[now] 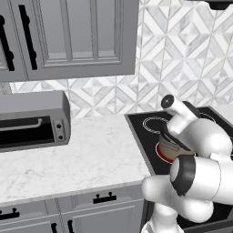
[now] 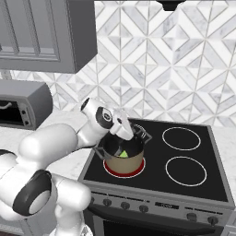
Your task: Put the lemon wedge and squash in the pot. Retrieve the spatula and lightly stir the vegetables in the pot.
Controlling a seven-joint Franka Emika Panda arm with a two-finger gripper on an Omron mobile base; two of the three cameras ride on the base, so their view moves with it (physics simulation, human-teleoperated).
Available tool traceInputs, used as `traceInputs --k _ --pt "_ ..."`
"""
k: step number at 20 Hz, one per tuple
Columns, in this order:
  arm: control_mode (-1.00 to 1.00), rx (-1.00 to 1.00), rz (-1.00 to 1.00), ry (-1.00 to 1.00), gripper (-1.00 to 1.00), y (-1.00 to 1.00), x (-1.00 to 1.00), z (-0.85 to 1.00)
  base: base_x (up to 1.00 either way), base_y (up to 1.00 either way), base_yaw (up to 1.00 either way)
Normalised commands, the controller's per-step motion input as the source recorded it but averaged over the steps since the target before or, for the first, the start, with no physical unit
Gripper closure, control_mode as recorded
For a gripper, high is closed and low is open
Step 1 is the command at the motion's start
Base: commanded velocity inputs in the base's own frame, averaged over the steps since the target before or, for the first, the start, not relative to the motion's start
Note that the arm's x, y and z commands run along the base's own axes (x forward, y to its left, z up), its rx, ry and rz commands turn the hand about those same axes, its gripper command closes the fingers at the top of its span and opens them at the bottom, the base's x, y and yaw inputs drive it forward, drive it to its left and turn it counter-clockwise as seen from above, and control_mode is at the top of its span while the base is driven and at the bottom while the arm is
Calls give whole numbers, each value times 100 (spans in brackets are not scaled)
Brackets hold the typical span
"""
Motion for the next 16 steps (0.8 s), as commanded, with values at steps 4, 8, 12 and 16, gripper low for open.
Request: traceInputs --k 4,8,12,16 --pt "-100 -9 0 0 100 -14 14 -45 0 0 0" --pt "-100 -23 -2 -3 100 -13 10 -13 0 0 0" --pt "-100 -29 -5 -8 100 -4 15 0 0 0 0" --pt "-100 -26 -4 -14 100 0 21 25 0 0 0"
